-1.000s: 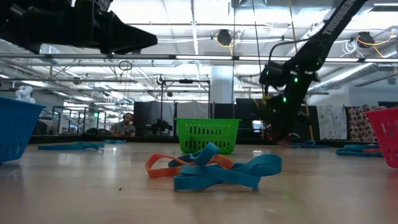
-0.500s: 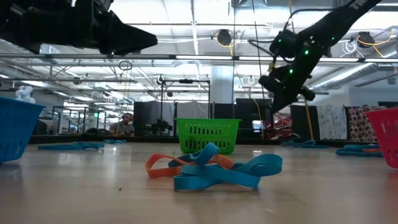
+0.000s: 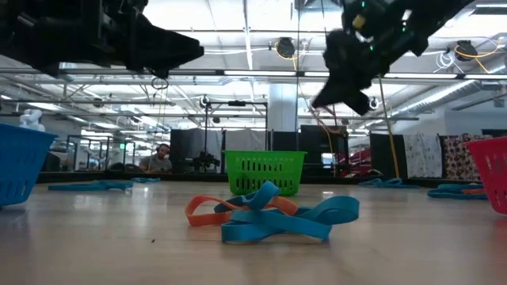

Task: Sort rubber bands into baskets
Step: Put the orange rubber band into the blue bin

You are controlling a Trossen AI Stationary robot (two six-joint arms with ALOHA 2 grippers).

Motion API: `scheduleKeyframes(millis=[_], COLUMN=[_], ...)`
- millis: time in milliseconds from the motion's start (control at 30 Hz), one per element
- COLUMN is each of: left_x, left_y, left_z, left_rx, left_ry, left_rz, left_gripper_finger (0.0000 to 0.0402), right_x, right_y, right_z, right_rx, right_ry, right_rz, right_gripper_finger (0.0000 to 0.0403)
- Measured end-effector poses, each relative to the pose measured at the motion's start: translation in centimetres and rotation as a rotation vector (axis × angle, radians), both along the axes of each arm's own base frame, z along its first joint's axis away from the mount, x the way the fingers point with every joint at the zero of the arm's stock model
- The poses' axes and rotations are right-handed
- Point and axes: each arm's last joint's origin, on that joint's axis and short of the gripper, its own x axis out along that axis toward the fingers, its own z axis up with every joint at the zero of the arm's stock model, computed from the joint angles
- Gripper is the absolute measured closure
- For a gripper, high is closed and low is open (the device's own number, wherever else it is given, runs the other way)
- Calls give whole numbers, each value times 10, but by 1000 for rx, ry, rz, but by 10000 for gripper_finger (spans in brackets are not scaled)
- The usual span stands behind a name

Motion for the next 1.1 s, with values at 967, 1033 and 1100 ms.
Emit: scheduleKeyframes(millis=[967, 1033, 1100], left_x=[89, 91, 95], left_y=[-39, -39, -39], left_z=[-17, -18, -17], left_rx=[81, 79, 75], left_ry=[7, 9, 6], left_rz=[-461, -452, -433], left_gripper_finger=[275, 275, 275], right_x=[66, 66, 66], right_y=[178, 178, 177], right_z=[-35, -34, -33], right_rx=[6, -1, -14], right_ry=[-412, -419, -428], right_rz=[529, 531, 532], right_gripper_finger=[402, 402, 402])
